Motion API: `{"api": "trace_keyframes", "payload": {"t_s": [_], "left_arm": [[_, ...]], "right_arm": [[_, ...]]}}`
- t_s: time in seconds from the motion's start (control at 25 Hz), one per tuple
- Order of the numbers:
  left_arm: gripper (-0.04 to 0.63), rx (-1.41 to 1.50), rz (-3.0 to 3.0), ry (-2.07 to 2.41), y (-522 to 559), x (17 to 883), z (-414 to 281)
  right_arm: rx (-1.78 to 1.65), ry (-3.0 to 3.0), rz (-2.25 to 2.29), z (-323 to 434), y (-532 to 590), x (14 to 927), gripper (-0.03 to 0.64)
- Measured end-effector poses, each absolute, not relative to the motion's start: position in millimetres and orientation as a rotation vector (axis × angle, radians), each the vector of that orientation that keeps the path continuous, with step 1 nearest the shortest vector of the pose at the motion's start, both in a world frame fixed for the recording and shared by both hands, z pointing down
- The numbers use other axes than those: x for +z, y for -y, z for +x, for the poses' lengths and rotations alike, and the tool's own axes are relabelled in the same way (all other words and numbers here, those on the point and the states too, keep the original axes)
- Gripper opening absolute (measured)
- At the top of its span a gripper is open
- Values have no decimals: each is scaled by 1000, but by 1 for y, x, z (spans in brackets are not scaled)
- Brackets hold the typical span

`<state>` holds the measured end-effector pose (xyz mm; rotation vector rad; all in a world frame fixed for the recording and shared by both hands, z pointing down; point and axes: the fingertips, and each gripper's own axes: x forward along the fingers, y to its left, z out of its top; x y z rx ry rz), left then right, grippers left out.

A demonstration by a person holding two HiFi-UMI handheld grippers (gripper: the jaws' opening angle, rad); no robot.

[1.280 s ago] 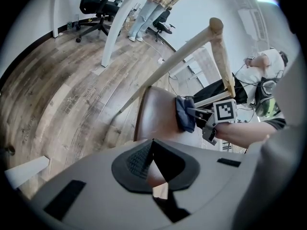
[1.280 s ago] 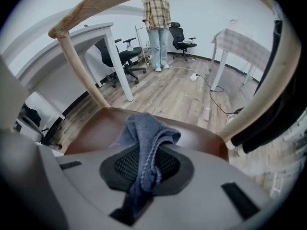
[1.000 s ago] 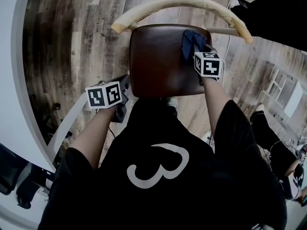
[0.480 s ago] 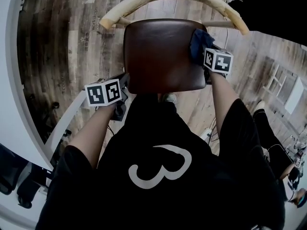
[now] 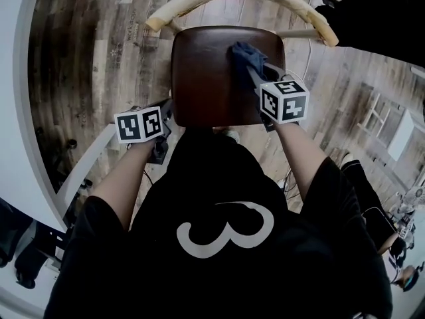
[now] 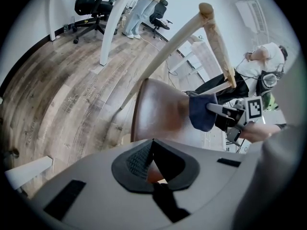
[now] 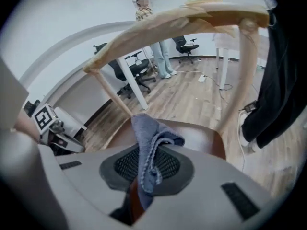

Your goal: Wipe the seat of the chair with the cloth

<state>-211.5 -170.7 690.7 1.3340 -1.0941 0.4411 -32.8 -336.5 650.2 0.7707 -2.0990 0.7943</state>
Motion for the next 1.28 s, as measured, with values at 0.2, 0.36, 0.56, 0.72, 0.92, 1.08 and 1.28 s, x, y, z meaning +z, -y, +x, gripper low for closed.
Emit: {"api": "trace_keyframes", "payload": {"t_s": [0.2, 0.36, 0.56, 0.72, 0.92, 1.08, 1.28], "left_arm": [[12, 423, 1309, 1120, 158, 691, -222], [12, 417, 1275, 1139, 142, 698, -233], [12, 418, 1217, 1155, 118, 709, -244], [12, 438, 1188, 1161, 100, 716, -252], [12, 452, 1178, 1159, 91, 719, -259], [12, 454, 1170, 1161, 88, 721, -264], [12, 472, 1169, 1145, 85, 725, -264]], "right_arm": [[878, 2199, 567, -101, 278, 631, 55], [933, 2238, 378, -147, 236, 628, 55], [1006, 2236, 306, -183, 209, 640, 55], [995, 2230, 324, -204, 204, 656, 55], [941, 2179, 322, -204, 203, 680, 55], [847, 2148, 343, -192, 210, 698, 55], [791, 2096, 396, -179, 223, 721, 55]]}}
